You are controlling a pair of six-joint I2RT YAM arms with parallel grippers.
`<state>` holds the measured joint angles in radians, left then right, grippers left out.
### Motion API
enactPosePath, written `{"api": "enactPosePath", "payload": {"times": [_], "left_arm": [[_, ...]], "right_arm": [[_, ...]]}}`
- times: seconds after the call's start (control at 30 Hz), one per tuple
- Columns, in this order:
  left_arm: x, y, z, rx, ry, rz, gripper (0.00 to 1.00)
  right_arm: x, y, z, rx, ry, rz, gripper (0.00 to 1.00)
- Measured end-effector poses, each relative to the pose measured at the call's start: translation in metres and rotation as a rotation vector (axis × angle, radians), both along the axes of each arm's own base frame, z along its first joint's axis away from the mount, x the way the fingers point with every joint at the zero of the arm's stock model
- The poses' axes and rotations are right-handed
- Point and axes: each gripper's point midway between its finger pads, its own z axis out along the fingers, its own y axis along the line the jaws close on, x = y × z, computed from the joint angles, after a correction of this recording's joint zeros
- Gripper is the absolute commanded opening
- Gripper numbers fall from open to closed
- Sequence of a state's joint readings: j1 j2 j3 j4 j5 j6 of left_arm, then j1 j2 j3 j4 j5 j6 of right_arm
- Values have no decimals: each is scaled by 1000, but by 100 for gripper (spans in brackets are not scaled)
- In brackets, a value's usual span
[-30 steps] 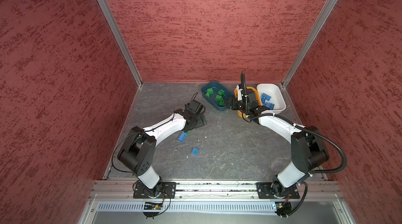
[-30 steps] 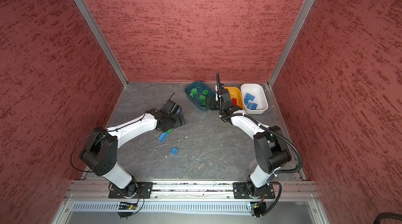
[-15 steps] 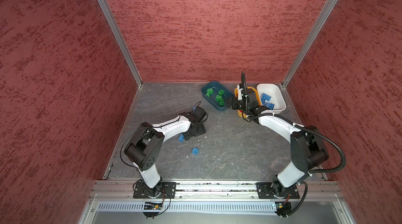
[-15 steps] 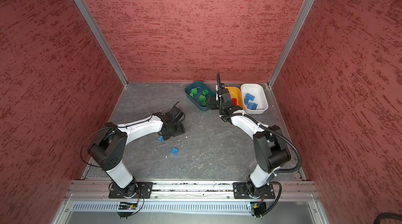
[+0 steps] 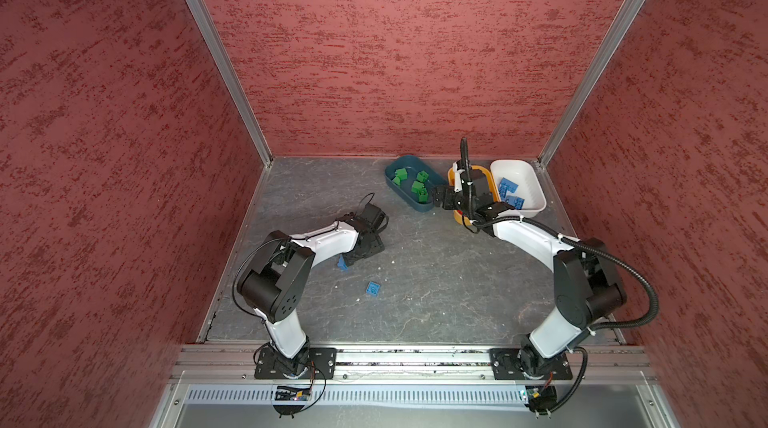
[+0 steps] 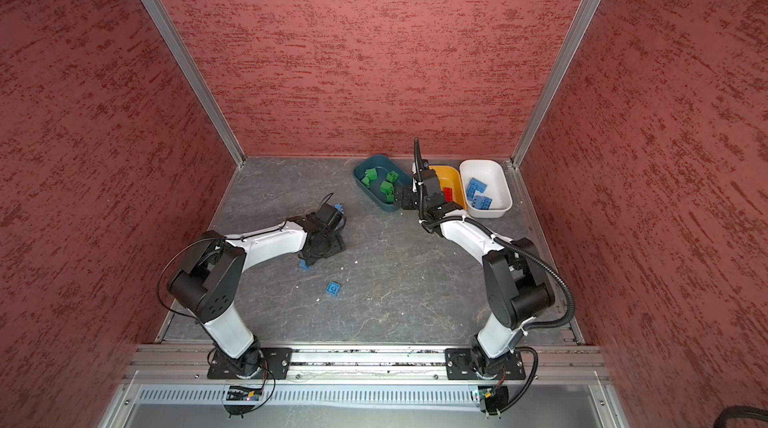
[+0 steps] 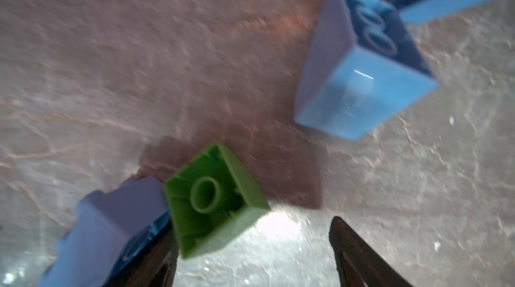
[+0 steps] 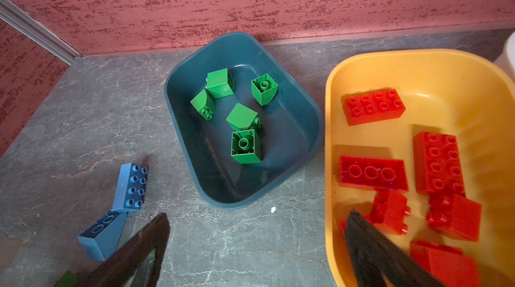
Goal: Sort the legos into containers by color
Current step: 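Lower the left gripper onto a green brick beside the blue bricks and grasp it, then carry the green brick into the teal tub with the left gripper and release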
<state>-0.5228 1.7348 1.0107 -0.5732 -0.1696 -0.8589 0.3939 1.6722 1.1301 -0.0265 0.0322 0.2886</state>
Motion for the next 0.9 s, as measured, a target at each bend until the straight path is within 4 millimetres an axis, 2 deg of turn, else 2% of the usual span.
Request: {"api": "enactPosePath", "payload": {"times": [0.13,0.3,0.43,0.7,0.9], "left_arm": [[5,5,-2,24,-11,12,73],[15,5,-2,53,-25,12,72],[21,7,-3,77,-36,19,67],[26,10,-4,107,-47,18,42],[26,7,-3,119,-52,-17,31]], "right_arm": [[0,0,-2,1,4,-1,99],[0,0,-2,1,5,-2,99],[0,0,-2,1,5,-2,99],[1,-2,-2,-4,2,-11,99],[1,-3,-2,-7,1,-17,99]]}}
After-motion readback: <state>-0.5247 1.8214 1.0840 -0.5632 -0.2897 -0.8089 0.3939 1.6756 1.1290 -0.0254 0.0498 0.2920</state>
